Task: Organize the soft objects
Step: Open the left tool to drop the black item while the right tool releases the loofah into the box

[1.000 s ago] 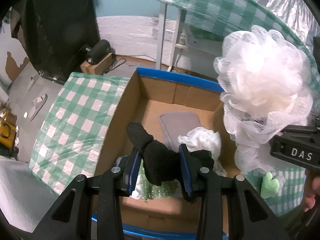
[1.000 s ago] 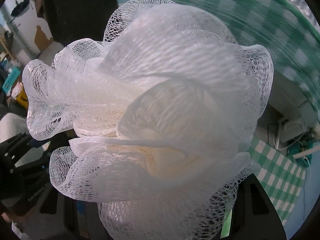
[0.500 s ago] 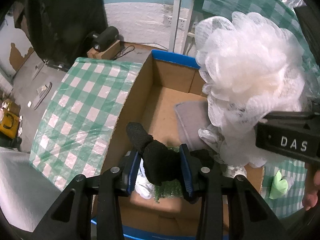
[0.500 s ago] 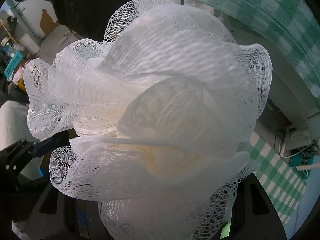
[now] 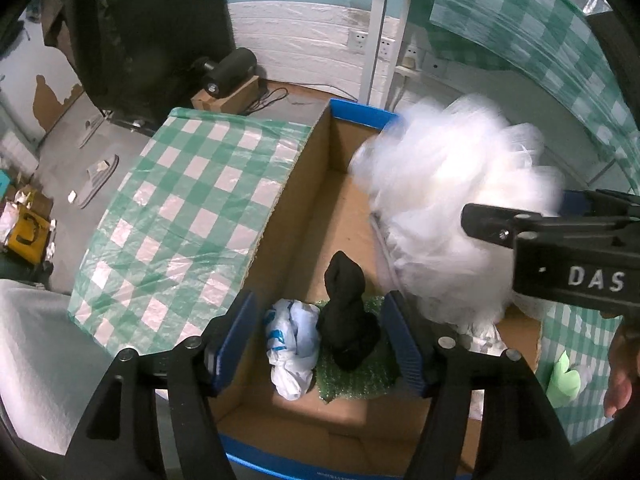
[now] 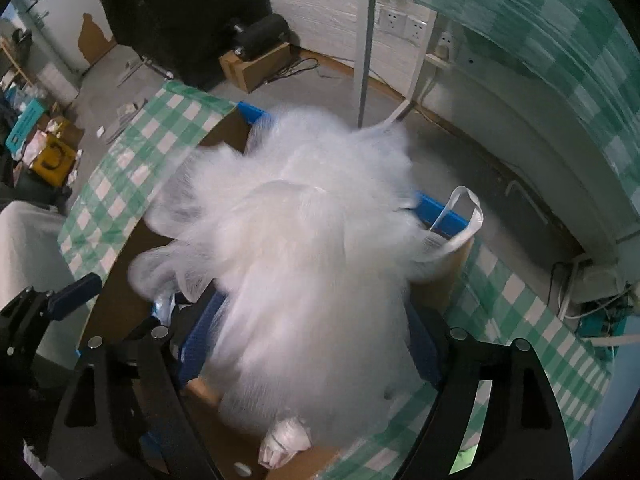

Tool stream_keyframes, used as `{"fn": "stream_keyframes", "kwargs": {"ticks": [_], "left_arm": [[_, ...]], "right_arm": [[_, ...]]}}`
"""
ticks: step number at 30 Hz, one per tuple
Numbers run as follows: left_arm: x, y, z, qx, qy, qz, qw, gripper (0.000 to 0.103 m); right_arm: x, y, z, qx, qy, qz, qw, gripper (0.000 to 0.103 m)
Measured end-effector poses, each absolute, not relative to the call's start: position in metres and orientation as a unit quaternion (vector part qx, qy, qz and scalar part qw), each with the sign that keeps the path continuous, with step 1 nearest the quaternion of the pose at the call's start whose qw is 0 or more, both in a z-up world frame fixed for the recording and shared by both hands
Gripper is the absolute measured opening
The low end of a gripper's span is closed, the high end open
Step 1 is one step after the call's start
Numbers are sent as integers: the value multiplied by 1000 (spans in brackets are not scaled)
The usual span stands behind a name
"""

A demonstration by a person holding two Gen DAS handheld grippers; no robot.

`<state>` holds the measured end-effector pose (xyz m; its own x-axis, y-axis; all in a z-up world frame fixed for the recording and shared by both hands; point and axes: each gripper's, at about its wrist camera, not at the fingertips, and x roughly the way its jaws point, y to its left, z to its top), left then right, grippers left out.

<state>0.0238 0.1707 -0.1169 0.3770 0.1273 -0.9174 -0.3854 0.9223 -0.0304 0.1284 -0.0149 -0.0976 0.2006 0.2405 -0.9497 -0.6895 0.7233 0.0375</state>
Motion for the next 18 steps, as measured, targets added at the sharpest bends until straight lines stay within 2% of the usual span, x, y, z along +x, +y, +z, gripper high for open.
{"fn": "stream_keyframes", "kwargs": {"ticks": [18], "left_arm": [[20, 152, -97, -109, 517, 135, 838, 68]], "right_arm": [[109, -19, -71, -141, 532, 318, 772, 83]]}}
